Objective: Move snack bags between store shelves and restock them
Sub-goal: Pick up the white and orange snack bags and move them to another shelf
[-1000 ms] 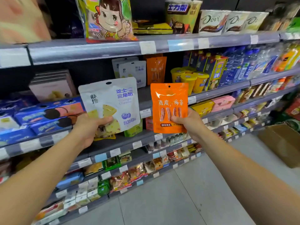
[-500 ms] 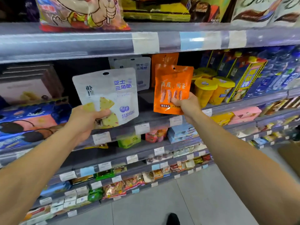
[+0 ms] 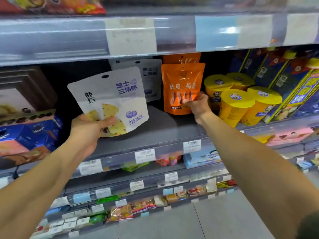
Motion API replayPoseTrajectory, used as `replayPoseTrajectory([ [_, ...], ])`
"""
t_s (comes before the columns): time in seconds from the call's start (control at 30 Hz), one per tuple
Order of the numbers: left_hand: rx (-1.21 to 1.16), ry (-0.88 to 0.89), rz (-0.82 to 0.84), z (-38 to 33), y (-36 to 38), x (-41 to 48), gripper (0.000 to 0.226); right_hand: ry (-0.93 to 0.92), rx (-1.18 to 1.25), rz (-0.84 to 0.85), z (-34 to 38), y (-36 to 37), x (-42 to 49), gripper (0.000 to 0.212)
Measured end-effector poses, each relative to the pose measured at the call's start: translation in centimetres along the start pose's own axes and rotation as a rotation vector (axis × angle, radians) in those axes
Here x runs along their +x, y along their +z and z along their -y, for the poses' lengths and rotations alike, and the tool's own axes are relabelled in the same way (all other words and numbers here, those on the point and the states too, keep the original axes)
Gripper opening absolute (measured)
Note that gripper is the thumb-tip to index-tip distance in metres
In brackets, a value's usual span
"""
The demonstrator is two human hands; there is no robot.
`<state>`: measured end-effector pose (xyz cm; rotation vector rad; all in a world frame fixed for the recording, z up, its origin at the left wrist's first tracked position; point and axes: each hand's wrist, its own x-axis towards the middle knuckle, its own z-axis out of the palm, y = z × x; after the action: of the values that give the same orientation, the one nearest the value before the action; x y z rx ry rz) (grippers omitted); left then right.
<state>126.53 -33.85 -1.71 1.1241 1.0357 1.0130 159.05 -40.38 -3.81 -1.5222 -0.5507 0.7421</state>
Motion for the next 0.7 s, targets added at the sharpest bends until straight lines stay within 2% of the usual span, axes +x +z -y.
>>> replayPoseTrajectory([
  [0.1,-0.009,0.011,0.010,0.3,0.0,0.4,0.046,-0.015,0.021,0.036,-0.2,0.0,0.9,0.080],
  [0.27,-0.046,0.049,0.033,0.4,0.3,0.9,0.048,-0.043,0.015,0.052,-0.6,0.2,1.6,0.079],
  [0.43,-0.059,0.063,0.033,0.6,0.6,1.7,0.045,-0.082,-0.023,0.069,-0.6,0.1,1.6,0.070],
  [0.7,-0.027,0.039,-0.030,0.7,0.9,3.9,0.040,-0.022,-0.198,-0.103,-0.7,0.4,0.2,0.079],
])
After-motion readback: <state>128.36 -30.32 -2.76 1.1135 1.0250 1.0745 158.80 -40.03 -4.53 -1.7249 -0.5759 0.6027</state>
